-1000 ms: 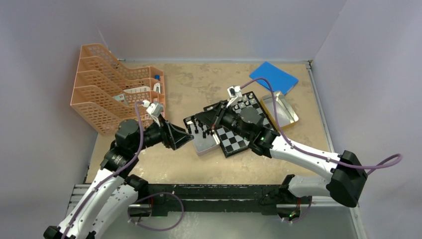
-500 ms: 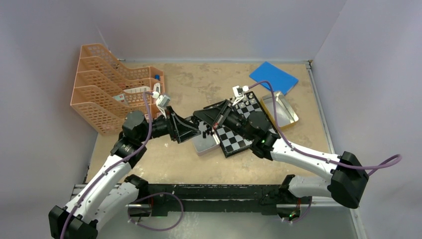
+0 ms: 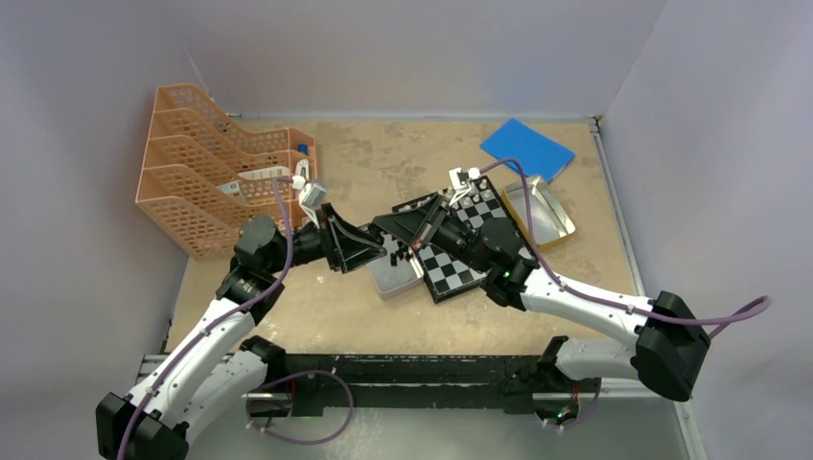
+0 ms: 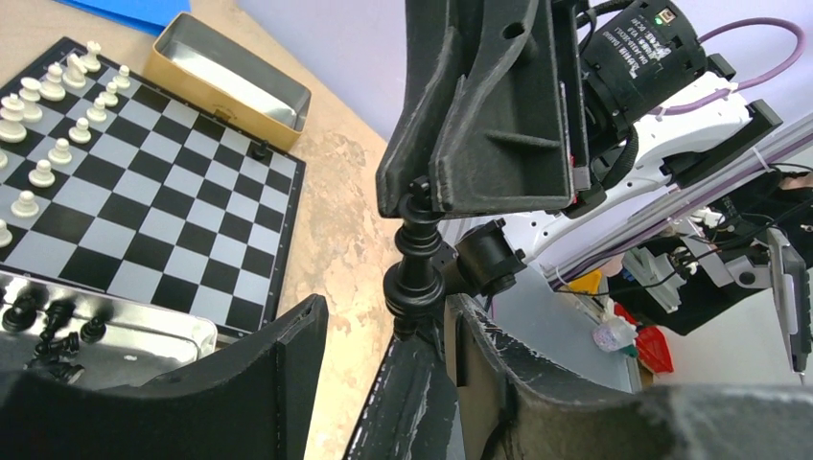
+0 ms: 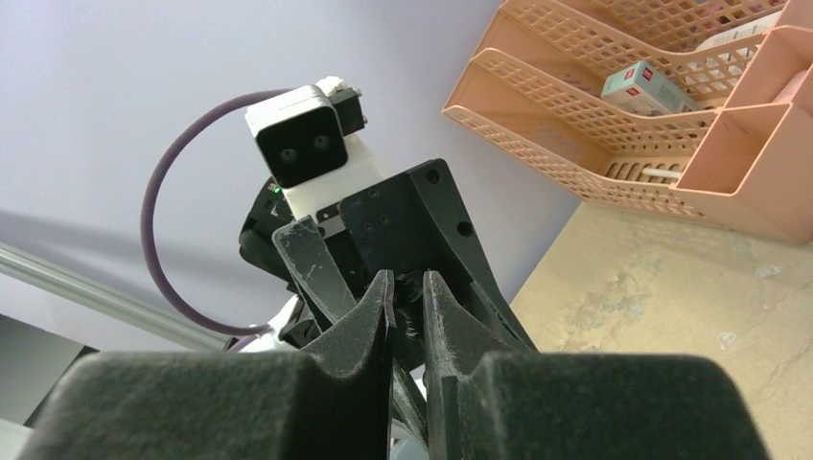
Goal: Set up the chess pieces on the board
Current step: Place the chess piece on the chessboard.
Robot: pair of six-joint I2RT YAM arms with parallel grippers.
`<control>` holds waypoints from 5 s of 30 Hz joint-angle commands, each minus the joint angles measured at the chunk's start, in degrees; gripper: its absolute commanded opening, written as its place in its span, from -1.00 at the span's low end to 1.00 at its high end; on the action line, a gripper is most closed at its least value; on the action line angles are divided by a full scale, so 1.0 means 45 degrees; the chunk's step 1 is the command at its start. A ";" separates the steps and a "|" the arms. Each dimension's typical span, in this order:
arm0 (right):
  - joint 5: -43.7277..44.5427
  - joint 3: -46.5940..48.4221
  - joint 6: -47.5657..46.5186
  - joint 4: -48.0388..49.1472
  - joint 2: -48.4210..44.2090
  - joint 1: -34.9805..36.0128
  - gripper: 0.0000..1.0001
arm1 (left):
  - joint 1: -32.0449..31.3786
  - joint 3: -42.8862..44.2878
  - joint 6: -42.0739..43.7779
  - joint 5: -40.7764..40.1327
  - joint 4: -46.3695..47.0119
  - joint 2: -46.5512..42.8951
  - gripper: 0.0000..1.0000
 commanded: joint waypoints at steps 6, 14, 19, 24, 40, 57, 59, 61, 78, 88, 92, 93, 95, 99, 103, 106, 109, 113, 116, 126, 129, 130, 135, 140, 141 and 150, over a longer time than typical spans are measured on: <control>-0.0248 -0.0016 0.0151 0.0957 -0.0202 -0.0010 -0.83 | 0.0046 -0.0077 -0.0112 0.0062 0.1250 0.0029 -0.11; -0.0428 -0.0489 -0.0044 0.0959 -0.0420 -0.0004 -0.82 | 0.0037 -0.0080 0.0031 -0.0103 0.1245 -0.0072 -0.19; -0.0480 -0.0617 -0.0007 0.1015 -0.0479 0.0000 -0.82 | 0.0038 -0.0206 0.0062 -0.0119 0.1416 0.0003 -0.31; -0.0783 -0.0607 -0.0069 0.0726 -0.0566 -0.0001 -0.81 | 0.0037 -0.0188 0.0391 0.0079 0.1257 -0.0027 -0.61; -0.2219 0.2057 -0.5746 -0.6064 -0.2288 -0.0038 -0.23 | 0.0037 0.2230 0.5357 0.2537 -0.4157 0.0491 -1.00; -0.3821 0.5183 -0.8205 -1.1356 -0.0380 -0.0097 -0.22 | 0.0037 0.2425 0.6045 0.4315 -0.4687 0.1159 -1.00; -0.4073 0.5148 -0.8300 -1.1338 -0.0197 -0.0097 -0.23 | 0.0037 0.2420 0.6106 0.4311 -0.4669 0.1158 -1.00; -0.4339 0.5118 -0.8380 -1.1311 -0.0046 -0.0102 -0.26 | 0.0037 0.2420 0.6119 0.4351 -0.4651 0.1206 -1.00; -0.4903 0.4518 -0.8810 -1.1545 0.0035 -0.0109 -0.32 | 0.0037 0.2306 0.6353 0.4386 -0.4831 0.1178 -1.00; -0.4620 0.4067 -0.8682 -1.1174 -0.0405 -0.0131 -0.78 | 0.0037 0.2485 0.6355 0.3831 -0.5140 0.1144 -0.76; -0.3591 0.4090 -0.8278 -1.1105 -0.0878 -0.0329 -0.85 | 0.0039 0.2997 0.6121 0.2514 -0.6135 0.0902 -0.14; -0.3360 0.4055 -0.8100 -1.0985 -0.1067 -0.0390 -0.86 | 0.0039 0.3054 0.5812 0.2120 -0.6217 0.0736 -0.04; -0.2966 0.3872 -0.7498 -1.0598 -0.1539 -0.0560 -0.86 | 0.0048 0.2959 0.4971 0.2140 -0.5823 0.0339 0.18; -0.2150 0.3214 -0.6207 -0.9379 -0.2688 -0.0754 -0.86 | 0.0045 0.2407 0.2535 0.2378 -0.3867 -0.0418 0.31; -0.1377 0.2255 -0.4657 -0.7836 -0.3896 -0.0766 -0.86 | 0.0047 0.1341 -0.0236 0.1074 -0.1745 -0.1622 0.33; -0.1358 0.1305 -0.3327 -0.6188 -0.4682 -0.0761 -0.86 | 0.0040 0.0487 -0.2184 0.0301 -0.0297 -0.2380 0.33; -0.1377 0.0455 -0.2317 -0.4576 -0.5230 -0.0762 -0.86 | 0.0037 -0.0065 -0.3651 -0.0173 0.0577 -0.2488 0.20; -0.1084 -0.0412 -0.1176 -0.2961 -0.5551 -0.0771 -0.87 | 0.0037 -0.0307 -0.4974 -0.0041 0.1883 -0.2085 -0.09; -0.0976 -0.1082 -0.0368 -0.1644 -0.5565 -0.0763 -0.86 | 0.0037 -0.0699 -0.6156 -0.0204 0.3029 -0.1949 -0.18; -0.0365 -0.1253 0.0392 -0.0309 -0.4822 -0.0777 -0.87 | 0.0037 -0.1684 -0.8091 -0.0187 0.6023 -0.1003 -0.13; -0.0513 -0.1181 0.0541 -0.0107 -0.4410 -0.0767 -0.88 | 0.0037 -0.1740 -0.8344 -0.0151 0.6598 -0.0677 -0.05; -0.0461 -0.1214 0.0610 -0.0052 -0.4345 -0.0776 -0.88 | 0.0037 -0.1713 -0.8384 -0.0105 0.6693 -0.0604 -0.02; -0.0183 -0.1241 0.0679 -0.0087 -0.4136 -0.0761 -0.88 | 0.0037 -0.1506 -0.8141 -0.0109 0.6296 -0.0619 0.11; -0.0243 -0.1192 0.0659 -0.0274 -0.3881 -0.0761 -0.88 | 0.0038 -0.1417 -0.7916 -0.0387 0.6120 -0.0746 0.11; -0.0332 -0.1176 0.0658 -0.0305 -0.3791 -0.0761 -0.88 | 0.0037 -0.1351 -0.7879 -0.0391 0.6033 -0.0728 0.11; -0.0546 -0.1346 0.0799 -0.0327 -0.3415 -0.0761 -0.88 | 0.0037 -0.0989 -0.7650 -0.0418 0.5893 -0.0521 -0.02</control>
